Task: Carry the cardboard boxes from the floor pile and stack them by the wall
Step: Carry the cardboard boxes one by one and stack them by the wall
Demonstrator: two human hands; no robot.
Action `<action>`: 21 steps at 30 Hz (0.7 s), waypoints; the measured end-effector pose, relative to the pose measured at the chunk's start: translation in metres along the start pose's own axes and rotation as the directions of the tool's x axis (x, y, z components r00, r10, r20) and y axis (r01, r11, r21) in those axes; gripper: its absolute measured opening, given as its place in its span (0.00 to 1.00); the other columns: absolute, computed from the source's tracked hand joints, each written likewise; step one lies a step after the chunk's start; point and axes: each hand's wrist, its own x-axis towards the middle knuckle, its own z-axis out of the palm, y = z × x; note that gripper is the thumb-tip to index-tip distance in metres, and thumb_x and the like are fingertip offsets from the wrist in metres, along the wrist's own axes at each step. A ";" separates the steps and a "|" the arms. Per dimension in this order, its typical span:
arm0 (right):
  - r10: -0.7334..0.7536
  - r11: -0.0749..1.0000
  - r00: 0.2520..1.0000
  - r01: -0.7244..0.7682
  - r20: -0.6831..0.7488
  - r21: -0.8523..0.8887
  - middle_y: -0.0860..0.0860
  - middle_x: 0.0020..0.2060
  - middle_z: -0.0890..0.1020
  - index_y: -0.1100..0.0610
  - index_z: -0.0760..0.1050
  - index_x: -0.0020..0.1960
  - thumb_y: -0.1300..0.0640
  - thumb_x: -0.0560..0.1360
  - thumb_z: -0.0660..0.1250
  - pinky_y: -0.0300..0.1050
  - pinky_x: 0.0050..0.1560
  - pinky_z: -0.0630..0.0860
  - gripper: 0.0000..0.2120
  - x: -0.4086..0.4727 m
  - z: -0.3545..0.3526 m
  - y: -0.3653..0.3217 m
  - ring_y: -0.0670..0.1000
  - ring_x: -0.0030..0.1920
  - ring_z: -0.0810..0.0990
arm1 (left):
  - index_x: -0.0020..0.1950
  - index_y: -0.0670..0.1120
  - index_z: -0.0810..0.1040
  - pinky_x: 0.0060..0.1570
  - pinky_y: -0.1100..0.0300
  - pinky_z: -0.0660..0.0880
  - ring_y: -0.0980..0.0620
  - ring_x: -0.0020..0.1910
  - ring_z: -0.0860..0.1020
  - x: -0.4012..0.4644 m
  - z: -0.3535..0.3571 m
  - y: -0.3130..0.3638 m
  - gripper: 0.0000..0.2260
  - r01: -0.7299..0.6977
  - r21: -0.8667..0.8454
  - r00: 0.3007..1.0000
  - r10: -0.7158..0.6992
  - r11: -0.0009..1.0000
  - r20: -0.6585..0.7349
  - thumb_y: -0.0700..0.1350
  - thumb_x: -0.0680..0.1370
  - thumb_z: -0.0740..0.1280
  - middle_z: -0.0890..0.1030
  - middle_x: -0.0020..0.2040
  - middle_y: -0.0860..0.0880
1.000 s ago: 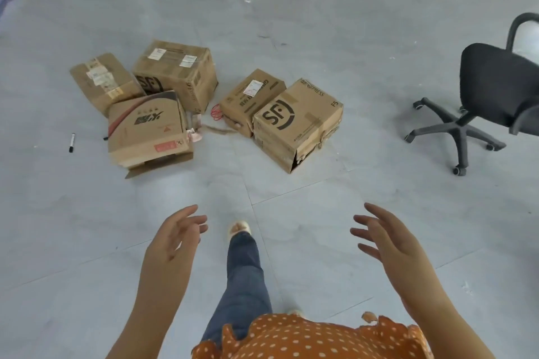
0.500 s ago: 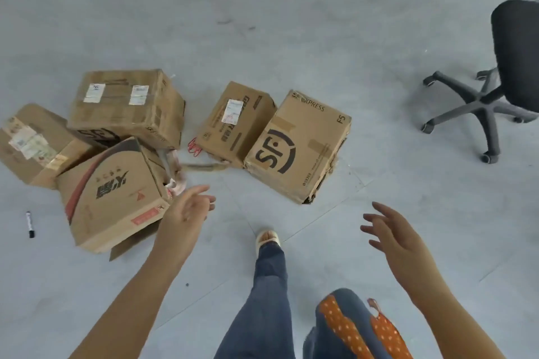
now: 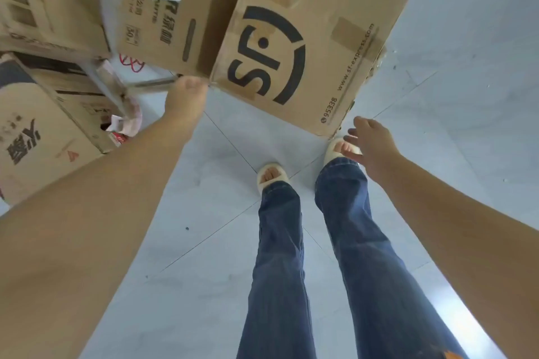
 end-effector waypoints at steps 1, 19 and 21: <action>0.013 1.000 1.000 -0.013 -0.028 0.004 0.53 0.56 0.74 0.56 0.70 0.63 0.51 0.81 0.56 0.53 0.59 0.76 0.14 0.021 0.007 0.004 0.53 0.56 0.76 | 0.63 0.47 0.72 0.57 0.52 0.73 0.48 0.52 0.72 0.018 0.012 0.006 0.12 -0.004 0.040 0.999 0.005 0.999 -0.031 0.46 0.80 0.57 0.75 0.55 0.45; 0.071 0.959 0.997 -0.062 -0.020 0.278 0.45 0.54 0.81 0.44 0.71 0.64 0.30 0.74 0.55 0.56 0.45 0.80 0.26 0.080 0.016 0.008 0.53 0.56 0.79 | 0.69 0.55 0.66 0.59 0.44 0.73 0.50 0.63 0.72 0.058 0.058 -0.003 0.22 0.064 -0.311 0.995 -0.039 0.948 0.088 0.63 0.78 0.58 0.74 0.65 0.53; 0.014 0.945 1.000 -0.005 -0.023 0.327 0.45 0.53 0.83 0.44 0.74 0.61 0.35 0.76 0.59 0.62 0.53 0.79 0.20 0.058 -0.005 -0.003 0.53 0.55 0.80 | 0.68 0.56 0.69 0.57 0.42 0.74 0.51 0.63 0.73 0.029 0.050 0.001 0.21 0.059 -0.361 0.995 -0.027 0.931 0.093 0.62 0.78 0.59 0.75 0.64 0.53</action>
